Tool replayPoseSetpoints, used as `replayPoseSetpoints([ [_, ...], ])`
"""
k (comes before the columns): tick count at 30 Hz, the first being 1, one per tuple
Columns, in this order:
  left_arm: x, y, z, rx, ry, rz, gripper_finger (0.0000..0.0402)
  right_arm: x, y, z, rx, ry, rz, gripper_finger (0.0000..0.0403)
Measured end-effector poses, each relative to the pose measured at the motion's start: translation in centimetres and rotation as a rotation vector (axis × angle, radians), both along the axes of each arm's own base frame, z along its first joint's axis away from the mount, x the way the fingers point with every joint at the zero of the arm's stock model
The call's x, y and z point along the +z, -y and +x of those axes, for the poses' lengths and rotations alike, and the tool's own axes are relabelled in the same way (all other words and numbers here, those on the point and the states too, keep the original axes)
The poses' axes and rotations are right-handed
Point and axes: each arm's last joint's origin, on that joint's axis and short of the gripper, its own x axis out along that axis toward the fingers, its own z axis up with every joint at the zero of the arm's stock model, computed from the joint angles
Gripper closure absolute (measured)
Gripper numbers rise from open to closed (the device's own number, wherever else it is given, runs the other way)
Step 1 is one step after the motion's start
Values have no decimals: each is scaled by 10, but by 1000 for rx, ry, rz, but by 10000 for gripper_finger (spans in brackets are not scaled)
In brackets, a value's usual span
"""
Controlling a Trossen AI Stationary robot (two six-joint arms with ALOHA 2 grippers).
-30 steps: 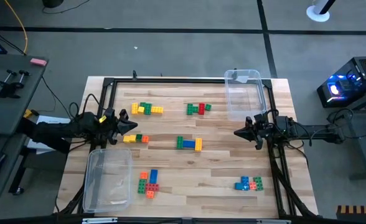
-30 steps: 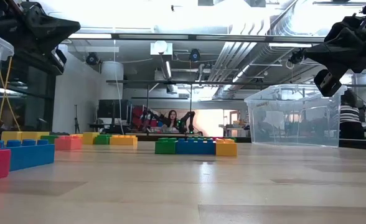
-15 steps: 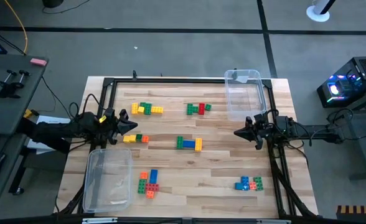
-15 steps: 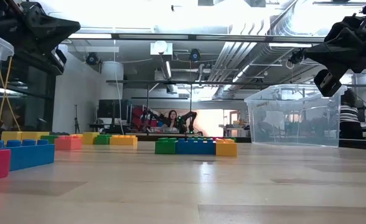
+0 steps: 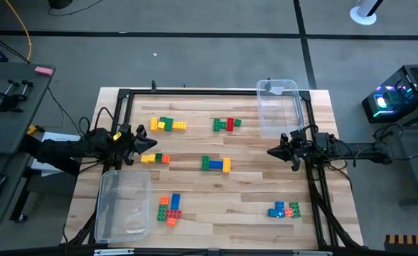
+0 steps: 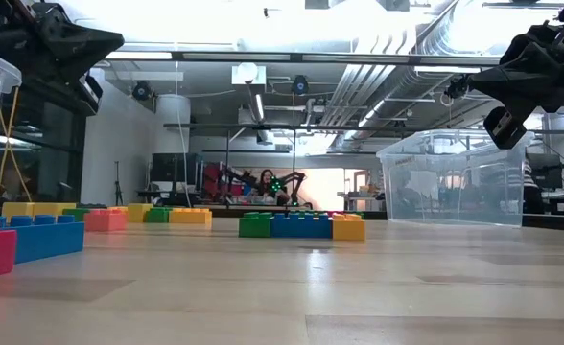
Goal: Sort blocks by size
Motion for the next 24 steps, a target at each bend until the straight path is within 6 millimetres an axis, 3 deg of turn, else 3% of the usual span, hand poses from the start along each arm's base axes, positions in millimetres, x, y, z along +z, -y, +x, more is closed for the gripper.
replayPoseSetpoints([
  [18, 0, 0, 0, 0, 0, 0, 402, 1, 2, 0, -55, 16, 5, 402],
  [21, 0, 0, 0, 0, -1, 0, 401, 14, 6, -1, -189, 158, 238, 402],
  [24, 0, 0, 0, 0, 0, 0, 401, 28, 15, -7, -453, 371, 469, 402],
])
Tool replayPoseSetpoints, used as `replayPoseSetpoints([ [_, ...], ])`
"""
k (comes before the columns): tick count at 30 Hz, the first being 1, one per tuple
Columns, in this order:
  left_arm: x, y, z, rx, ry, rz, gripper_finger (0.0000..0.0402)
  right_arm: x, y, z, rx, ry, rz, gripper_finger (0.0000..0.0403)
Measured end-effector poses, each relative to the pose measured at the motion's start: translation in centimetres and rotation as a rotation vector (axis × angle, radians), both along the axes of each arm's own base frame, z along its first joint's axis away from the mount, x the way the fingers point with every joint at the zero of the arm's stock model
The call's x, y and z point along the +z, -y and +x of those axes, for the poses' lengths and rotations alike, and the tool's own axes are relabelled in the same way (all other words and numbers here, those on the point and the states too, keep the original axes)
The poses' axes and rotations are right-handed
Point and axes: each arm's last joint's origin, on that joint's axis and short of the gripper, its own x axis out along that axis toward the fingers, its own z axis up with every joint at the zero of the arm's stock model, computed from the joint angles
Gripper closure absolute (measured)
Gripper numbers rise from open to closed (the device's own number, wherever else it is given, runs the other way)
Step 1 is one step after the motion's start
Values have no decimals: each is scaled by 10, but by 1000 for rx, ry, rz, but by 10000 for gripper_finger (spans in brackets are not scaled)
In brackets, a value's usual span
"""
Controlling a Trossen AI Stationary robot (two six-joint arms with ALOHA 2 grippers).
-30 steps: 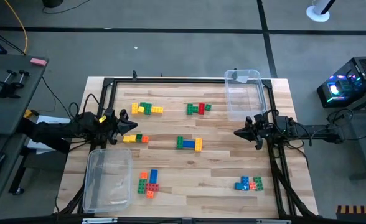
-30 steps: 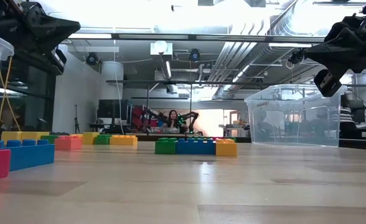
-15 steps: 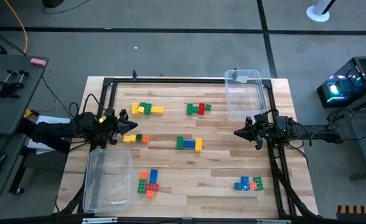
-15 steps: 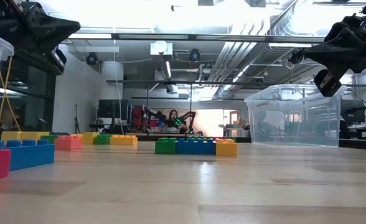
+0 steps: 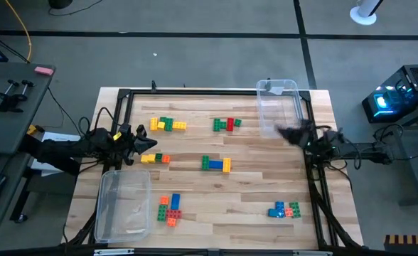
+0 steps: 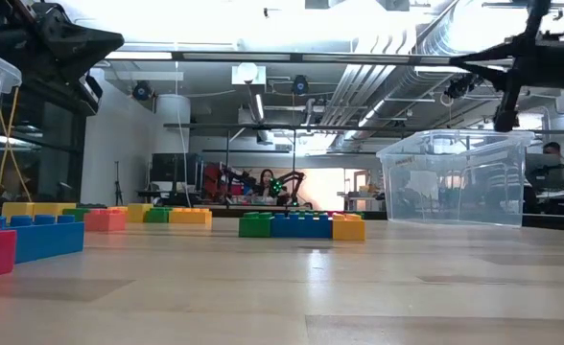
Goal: Sort blocks by size
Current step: Put the bottom right large blue game piece into the right transparent bin
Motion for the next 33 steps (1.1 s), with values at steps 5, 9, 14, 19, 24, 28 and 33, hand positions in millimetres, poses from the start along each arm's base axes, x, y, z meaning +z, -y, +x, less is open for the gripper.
replayPoseSetpoints([
  [5, 0, 0, 0, 0, -1, 0, 402, 40, -3, -11, 167, 298, -148, 402],
  [9, 0, 0, 0, 0, -3, 0, 402, 88, -15, -8, 549, 48, -206, 396],
  [14, 0, 0, 0, 1, -3, 0, 402, 95, -36, 5, 950, -812, -90, 375],
  [19, 0, 0, 0, 0, -3, 0, 401, 81, -72, 21, 1143, -1313, 10, 341],
  [24, 0, 0, 0, 0, -3, 0, 401, 55, -119, 33, 968, -1585, 204, 310],
  [28, 0, 0, 0, 0, -4, 0, 402, 34, -151, 43, 657, -1609, 501, 285],
  [33, 0, 0, 0, 1, -3, 0, 401, 8, -169, 58, 370, -1593, 753, 258],
])
